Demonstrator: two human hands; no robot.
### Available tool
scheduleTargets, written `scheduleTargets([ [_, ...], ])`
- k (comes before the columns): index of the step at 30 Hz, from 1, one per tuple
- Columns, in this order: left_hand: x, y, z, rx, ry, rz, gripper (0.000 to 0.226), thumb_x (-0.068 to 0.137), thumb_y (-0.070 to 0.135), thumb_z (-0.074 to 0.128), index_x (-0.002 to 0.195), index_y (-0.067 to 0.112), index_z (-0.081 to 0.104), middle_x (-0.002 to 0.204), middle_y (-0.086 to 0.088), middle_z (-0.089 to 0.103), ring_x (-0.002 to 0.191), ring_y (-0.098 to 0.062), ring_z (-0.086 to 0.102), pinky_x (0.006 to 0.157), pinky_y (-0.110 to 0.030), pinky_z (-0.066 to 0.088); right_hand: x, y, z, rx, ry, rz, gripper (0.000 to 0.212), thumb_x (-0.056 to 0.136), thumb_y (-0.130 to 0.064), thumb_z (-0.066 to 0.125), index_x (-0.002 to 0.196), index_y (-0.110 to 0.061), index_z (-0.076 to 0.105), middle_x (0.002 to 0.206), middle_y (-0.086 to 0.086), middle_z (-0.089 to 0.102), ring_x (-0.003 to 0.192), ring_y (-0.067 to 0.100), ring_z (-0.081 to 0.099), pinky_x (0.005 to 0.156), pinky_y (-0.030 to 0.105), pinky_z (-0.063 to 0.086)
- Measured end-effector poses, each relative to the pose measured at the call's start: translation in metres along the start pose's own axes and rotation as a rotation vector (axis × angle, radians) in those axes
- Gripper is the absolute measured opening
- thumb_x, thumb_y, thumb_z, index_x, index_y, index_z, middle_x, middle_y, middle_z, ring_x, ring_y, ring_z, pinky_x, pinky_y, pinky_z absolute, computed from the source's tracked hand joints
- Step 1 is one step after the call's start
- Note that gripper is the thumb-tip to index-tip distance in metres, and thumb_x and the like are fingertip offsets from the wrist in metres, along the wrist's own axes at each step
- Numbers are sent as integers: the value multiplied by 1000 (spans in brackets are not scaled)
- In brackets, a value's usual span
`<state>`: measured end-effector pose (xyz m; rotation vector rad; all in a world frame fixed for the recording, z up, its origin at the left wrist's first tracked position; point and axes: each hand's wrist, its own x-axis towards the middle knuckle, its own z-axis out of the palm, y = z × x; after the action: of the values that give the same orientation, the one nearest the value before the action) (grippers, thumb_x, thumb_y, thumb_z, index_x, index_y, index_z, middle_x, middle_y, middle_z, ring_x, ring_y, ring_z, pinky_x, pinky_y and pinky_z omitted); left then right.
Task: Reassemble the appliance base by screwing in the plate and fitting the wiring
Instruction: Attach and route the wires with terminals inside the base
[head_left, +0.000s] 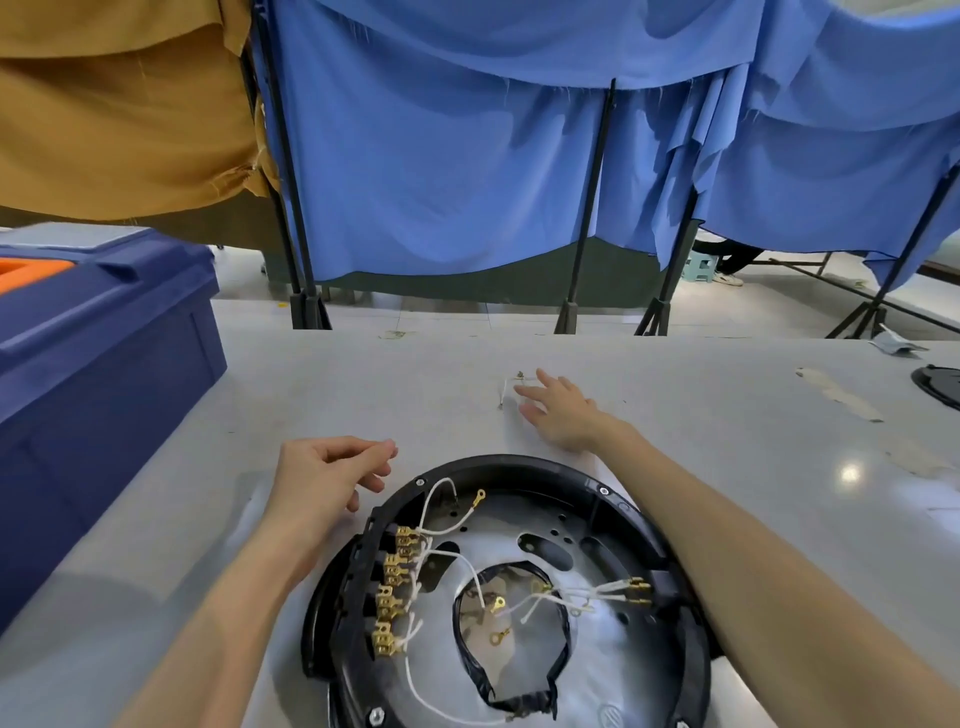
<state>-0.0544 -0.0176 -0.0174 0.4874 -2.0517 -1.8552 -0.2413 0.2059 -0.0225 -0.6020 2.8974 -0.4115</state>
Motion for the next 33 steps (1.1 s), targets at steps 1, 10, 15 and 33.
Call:
scheduleTargets([
  [1,4,-5,1,6,13,-12,14,79,21,78,65,19,78,63,-3,70,55,-11,58,50,-26,41,5,0,0,-7,-9,7,44,106,-39,28,148,-31,36,164,-1,5,150,28,1,116,53,10],
  [10,19,-25,9,50,59,-12,18,78,20,79,60,21,77,60,-2,69,47,-8,57,50,-23,45,16,-6,1,-41,189,-6,32,101,-13,36,103,1,65,121,11,59,118,31,47,95,43,35],
  [15,15,-25,8,72,66,14,20,79,19,78,59,19,76,59,-2,69,46,-9,57,56,-28,49,13,-2,-3,39,267,-19,21,83,8,48,75,5,68,83,15,63,83,33,55,70,35,45],
  [33,-34,27,-5,-63,-95,149,19,79,19,77,93,30,78,85,2,75,79,-5,68,76,-16,50,-91,-50,-54,993,85,-338,21,73,21,70,89,7,68,82,25,71,76,27,70,66,28,56],
])
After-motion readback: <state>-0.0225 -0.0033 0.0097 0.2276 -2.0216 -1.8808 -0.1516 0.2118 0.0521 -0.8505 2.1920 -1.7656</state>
